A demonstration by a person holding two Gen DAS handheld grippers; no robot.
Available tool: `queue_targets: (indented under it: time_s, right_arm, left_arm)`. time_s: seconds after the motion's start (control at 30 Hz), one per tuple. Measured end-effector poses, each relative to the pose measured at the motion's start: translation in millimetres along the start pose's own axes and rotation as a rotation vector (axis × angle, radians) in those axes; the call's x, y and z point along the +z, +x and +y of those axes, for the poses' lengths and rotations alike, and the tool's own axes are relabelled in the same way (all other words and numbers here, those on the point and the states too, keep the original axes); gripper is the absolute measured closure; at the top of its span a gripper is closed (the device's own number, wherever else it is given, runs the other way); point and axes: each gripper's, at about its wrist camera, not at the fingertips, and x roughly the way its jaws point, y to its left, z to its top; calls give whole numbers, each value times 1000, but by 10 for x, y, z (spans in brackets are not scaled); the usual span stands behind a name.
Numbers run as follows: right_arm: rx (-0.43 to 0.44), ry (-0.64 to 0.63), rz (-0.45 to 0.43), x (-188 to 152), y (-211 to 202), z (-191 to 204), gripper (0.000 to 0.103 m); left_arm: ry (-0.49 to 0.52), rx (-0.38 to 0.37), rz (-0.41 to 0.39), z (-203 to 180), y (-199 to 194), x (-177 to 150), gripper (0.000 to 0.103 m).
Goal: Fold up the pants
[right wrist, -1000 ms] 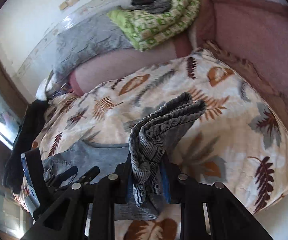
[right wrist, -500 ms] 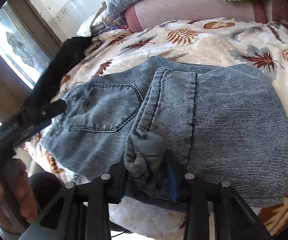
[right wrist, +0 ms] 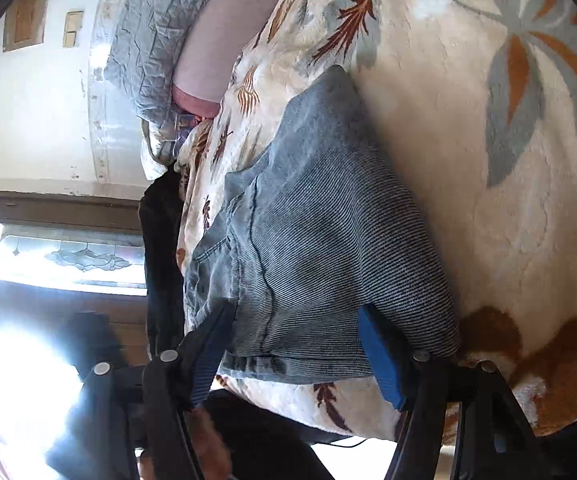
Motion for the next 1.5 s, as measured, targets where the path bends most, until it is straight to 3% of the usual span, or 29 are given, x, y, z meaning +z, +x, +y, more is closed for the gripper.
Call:
queue_targets:
  time_s: [0.07,0.17,0.23,0.3,0.37,0.4,0.47,0.67,0.73,0.8,0.9,0.97,1.07,1.1,1.17,1.2,1.27,1.37,1.43,1.5]
  right_arm:
    - [28,-59,-21,142,-135,176,34]
    - [23,-92,-44,495,-176,351,33]
    - [43,-86,-15,763,-37,386,33]
    - [50,-48,35,1012,153,308,33]
    - [-33,-47,68,1205,448,155,32]
    - [-98,-11,61,1272,546,15,32]
    - [-43,29,53,1318,573,-89,33]
    - [-17,-82,33,888,129,231,31]
    - [-38,-74,52,675,130,174,24]
    - [-106,-38,61,571,255,-67,24]
    - [-46,24,2,542,96,-102,24]
    - [-37,-53,-43,459,-73,122,24]
    - [6,-77,-49,235,-228,224,24]
    - [4,-59,-34,167,-219,157,23]
    - [-55,-2,27,85,-28,-107,20]
    - [-40,37,31,51,39,-249,22]
    - [-2,68,-2,53,-76,-239,22]
    - [-4,-58,-38,34,-210,90,22]
    - [11,-94,-29,8,-183,168,22]
    - [-52,-44,4,1,-43,7,18]
  left_arm:
    - [8,0,-4,-63,-140,7,21]
    - [12,-32,-138,-148,-473,79,21]
    - [46,-43,-186,-220,-537,121,21]
    - [63,-25,-138,-266,-339,131,21]
    - [70,39,29,-256,107,107,19]
    - [88,55,-22,-267,127,56,17]
    - [113,71,-59,-294,98,-17,16]
    - [104,35,-65,-209,99,-27,14]
    - [105,37,-75,-204,95,-41,14]
    - [105,41,-81,-225,82,-69,14]
    - [109,25,-76,-236,72,-18,14]
    - [67,-21,-79,-143,-34,11,14]
    - [3,-32,-148,-11,-230,-1,14]
    - [-10,-35,-144,12,-225,-12,13]
    - [-10,-30,-52,16,-28,-41,14]
    - [23,-4,-29,-22,63,-58,13]
    - [93,25,-75,-114,-11,-86,12]
    - [32,-55,-110,-41,-183,-74,12]
    - [0,-65,-145,4,-249,-86,12]
    - [13,-44,-68,-5,-75,-92,12]
